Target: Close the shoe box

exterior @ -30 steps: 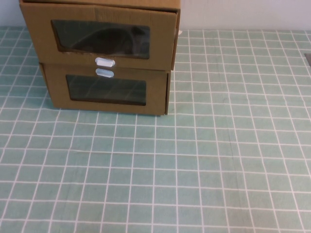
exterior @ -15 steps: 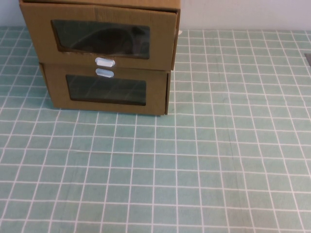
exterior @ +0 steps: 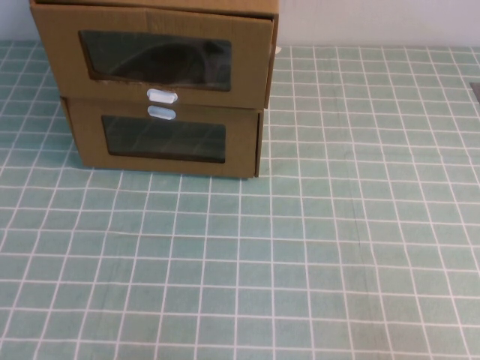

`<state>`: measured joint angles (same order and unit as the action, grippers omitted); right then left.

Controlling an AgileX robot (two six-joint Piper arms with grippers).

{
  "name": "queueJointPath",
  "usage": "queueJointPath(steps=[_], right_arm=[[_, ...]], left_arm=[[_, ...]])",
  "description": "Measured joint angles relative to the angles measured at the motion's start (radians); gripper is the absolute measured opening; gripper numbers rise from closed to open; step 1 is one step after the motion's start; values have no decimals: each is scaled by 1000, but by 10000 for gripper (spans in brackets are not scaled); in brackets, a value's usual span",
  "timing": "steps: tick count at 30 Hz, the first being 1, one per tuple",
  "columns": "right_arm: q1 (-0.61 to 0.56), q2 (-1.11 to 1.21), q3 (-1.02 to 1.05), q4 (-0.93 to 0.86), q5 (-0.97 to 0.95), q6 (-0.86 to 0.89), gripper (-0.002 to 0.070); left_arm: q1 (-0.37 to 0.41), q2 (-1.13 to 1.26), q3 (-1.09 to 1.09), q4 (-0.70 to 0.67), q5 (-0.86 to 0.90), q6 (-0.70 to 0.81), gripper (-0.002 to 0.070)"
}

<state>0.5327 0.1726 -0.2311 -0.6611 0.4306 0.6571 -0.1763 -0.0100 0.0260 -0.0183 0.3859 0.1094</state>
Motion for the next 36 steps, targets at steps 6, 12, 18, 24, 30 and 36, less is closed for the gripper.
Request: queueJointPath(steps=[6,12,18,24,30,36], right_arm=[[-17,-9,9,73,27,0,-14],[-131,-61,15,358,75,-140,-14],[-302,-119,47,625,-22,-554,-14],[-416,-140,145,815,-193,-863,-14],[-495,-181,247,828,-238,-889,-14],[-523,-180,258,783,-119,-858,-14]], left_arm=[[0,-2,0,0,0,0,-5],[0,-2,0,0,0,0,-5],[0,-2,0,0,1,0,-5],[0,-2,0,0,1,0,-5],[0,-2,0,0,1,0,-5],[0,-2,0,0,2,0,-5]])
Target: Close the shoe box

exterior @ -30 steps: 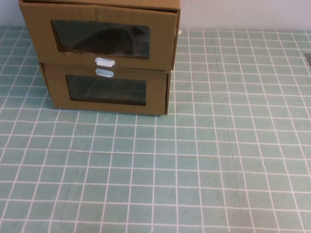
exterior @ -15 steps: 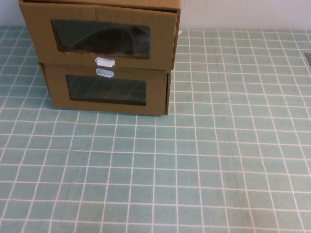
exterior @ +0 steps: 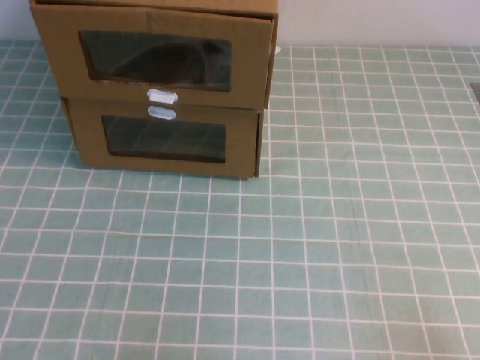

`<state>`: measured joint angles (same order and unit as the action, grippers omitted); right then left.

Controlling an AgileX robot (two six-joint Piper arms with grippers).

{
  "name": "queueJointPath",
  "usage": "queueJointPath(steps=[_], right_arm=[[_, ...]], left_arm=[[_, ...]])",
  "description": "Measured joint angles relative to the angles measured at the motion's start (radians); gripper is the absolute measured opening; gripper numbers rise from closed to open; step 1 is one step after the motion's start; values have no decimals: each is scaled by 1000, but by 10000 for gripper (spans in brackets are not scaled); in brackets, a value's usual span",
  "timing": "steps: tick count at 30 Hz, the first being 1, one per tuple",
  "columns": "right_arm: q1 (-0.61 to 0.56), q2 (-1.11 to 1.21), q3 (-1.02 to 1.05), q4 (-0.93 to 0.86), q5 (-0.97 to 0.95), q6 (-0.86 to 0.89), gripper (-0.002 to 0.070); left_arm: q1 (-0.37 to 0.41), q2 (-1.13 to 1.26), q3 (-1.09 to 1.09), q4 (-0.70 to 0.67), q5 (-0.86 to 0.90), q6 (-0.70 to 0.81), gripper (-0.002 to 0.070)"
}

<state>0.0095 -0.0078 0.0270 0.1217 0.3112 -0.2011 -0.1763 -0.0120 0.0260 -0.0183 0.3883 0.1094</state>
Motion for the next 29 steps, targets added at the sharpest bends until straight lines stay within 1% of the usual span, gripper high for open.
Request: queueJointPath(steps=[3,11,29], right_arm=[[0,0,0,-16,31,17,-14],[0,0,0,-17,35,71,-14],[0,0,0,-17,35,77,-14]], left_arm=[[0,0,0,0,0,0,-5],[0,0,0,0,0,0,-5],[0,0,0,0,0,0,-5]])
